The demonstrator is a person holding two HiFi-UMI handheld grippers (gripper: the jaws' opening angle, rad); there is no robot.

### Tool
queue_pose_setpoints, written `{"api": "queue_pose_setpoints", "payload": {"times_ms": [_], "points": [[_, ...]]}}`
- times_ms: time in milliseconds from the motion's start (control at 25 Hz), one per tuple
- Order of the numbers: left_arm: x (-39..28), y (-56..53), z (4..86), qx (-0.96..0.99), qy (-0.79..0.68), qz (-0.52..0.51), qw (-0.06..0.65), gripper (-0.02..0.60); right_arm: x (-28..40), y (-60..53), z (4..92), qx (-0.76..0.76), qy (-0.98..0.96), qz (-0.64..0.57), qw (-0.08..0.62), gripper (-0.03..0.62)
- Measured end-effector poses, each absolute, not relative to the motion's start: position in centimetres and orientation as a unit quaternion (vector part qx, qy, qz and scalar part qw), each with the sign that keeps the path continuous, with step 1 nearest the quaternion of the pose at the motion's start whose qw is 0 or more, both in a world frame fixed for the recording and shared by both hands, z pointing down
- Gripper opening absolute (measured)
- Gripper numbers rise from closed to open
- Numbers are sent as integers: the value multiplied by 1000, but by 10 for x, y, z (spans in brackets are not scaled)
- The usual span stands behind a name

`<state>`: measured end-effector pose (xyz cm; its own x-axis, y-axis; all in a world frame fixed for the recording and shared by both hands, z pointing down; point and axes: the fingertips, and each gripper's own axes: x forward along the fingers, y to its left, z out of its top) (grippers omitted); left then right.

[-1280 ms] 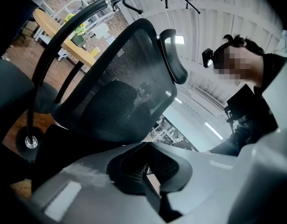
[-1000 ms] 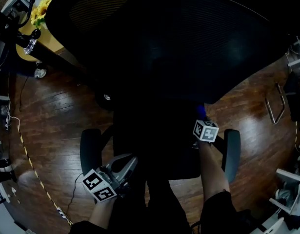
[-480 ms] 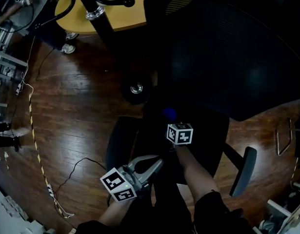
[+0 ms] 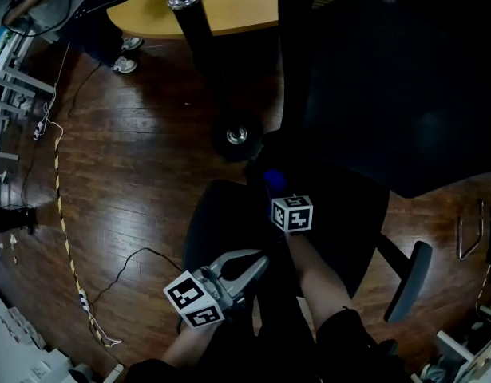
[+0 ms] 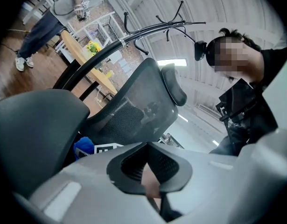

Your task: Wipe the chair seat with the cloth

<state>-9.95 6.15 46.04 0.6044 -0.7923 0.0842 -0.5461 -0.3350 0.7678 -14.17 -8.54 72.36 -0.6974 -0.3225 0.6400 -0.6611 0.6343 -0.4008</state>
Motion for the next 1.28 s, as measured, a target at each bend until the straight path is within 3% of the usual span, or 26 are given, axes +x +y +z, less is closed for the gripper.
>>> {"api": "queue_pose_setpoints", "payload": {"times_ms": [240, 760, 1280], "points": [[-83, 52, 462, 810, -403, -145, 401, -9, -51, -108, 734, 362, -827, 322, 286, 35], [-38, 33, 466, 837, -353, -97, 406, -9, 215, -115, 725, 556, -702, 332, 296, 35], [-35, 35, 464, 837, -355, -98, 405, -9, 248, -114, 713, 576, -695, 330, 277, 35]]}}
